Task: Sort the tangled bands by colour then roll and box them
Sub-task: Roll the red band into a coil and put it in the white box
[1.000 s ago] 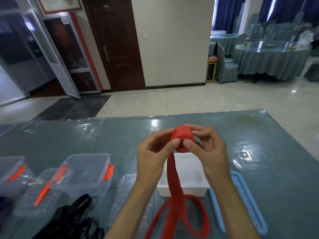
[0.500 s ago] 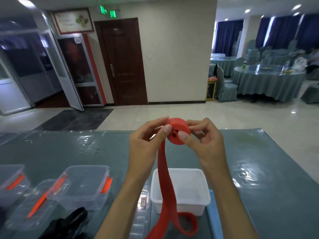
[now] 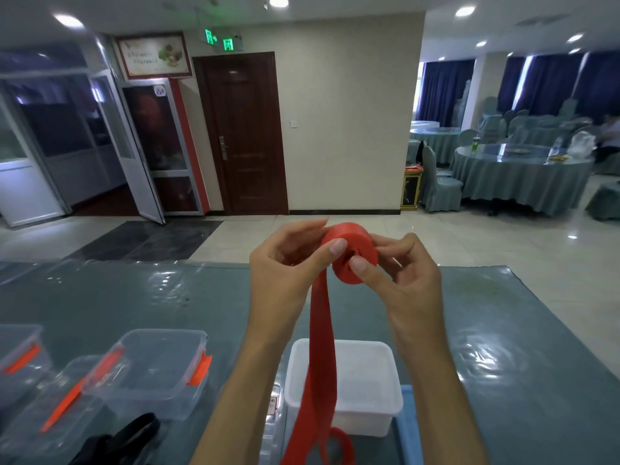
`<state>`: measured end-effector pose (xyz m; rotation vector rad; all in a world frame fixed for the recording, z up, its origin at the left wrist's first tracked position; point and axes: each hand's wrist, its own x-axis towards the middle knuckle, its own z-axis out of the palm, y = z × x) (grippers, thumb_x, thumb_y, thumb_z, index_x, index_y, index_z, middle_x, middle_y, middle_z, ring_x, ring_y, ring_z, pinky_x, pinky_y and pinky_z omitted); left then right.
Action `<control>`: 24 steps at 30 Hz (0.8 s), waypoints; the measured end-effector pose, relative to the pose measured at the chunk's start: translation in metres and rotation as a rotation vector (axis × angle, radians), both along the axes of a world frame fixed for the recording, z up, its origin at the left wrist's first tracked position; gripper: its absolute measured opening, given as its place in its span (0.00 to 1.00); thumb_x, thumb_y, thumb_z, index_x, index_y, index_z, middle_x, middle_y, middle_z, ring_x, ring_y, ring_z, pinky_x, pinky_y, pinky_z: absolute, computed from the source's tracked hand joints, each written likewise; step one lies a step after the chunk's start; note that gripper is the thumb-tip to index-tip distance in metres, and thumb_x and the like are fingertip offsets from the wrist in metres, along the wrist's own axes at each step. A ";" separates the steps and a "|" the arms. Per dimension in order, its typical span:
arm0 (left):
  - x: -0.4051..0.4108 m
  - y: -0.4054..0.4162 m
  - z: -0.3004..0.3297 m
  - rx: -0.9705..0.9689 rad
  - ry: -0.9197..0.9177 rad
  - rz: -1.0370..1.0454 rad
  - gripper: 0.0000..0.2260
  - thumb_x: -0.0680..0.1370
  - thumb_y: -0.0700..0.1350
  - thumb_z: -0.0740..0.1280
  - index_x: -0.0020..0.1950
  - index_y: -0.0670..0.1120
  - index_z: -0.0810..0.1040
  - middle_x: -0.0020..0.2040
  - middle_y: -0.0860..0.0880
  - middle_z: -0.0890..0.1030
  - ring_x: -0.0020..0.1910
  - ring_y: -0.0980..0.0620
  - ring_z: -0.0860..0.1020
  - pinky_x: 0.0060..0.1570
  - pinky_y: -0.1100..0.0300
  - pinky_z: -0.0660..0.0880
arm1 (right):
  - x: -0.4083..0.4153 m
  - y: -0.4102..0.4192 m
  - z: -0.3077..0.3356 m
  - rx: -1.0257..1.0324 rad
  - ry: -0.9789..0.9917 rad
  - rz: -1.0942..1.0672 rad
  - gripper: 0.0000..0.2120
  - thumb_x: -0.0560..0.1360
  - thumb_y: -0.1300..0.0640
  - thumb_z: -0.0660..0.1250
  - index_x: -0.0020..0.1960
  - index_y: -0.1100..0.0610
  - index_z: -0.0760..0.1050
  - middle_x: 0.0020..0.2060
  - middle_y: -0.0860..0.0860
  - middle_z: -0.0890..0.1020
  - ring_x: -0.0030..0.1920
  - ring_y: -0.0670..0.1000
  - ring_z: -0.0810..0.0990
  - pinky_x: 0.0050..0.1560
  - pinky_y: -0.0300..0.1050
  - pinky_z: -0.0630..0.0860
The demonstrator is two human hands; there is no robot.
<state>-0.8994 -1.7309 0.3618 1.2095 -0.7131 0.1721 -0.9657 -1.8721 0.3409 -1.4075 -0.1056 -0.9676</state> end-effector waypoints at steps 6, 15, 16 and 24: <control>0.001 -0.005 -0.011 0.078 0.061 -0.121 0.15 0.76 0.54 0.76 0.62 0.54 0.87 0.58 0.51 0.88 0.61 0.50 0.85 0.57 0.62 0.81 | 0.001 0.001 -0.004 0.068 -0.064 -0.050 0.20 0.68 0.43 0.82 0.57 0.41 0.81 0.55 0.50 0.86 0.57 0.55 0.86 0.53 0.50 0.86; 0.011 0.008 -0.015 0.165 0.011 -0.056 0.18 0.74 0.48 0.81 0.63 0.55 0.83 0.55 0.51 0.88 0.55 0.48 0.87 0.52 0.58 0.84 | 0.002 -0.004 -0.011 0.035 0.064 -0.015 0.13 0.69 0.45 0.80 0.51 0.44 0.82 0.53 0.51 0.87 0.57 0.55 0.87 0.58 0.59 0.85; 0.011 0.007 -0.018 0.162 0.025 -0.052 0.17 0.74 0.49 0.81 0.61 0.54 0.84 0.54 0.50 0.88 0.55 0.47 0.87 0.54 0.55 0.85 | 0.001 -0.005 -0.009 0.008 0.066 -0.030 0.12 0.70 0.45 0.80 0.51 0.43 0.82 0.52 0.50 0.87 0.57 0.54 0.87 0.56 0.58 0.86; 0.006 -0.002 -0.029 0.097 0.103 -0.108 0.21 0.76 0.55 0.76 0.69 0.61 0.82 0.61 0.49 0.86 0.63 0.49 0.84 0.60 0.64 0.80 | 0.008 0.011 -0.014 0.086 0.002 0.004 0.15 0.76 0.46 0.76 0.61 0.48 0.82 0.57 0.52 0.86 0.60 0.56 0.86 0.59 0.60 0.84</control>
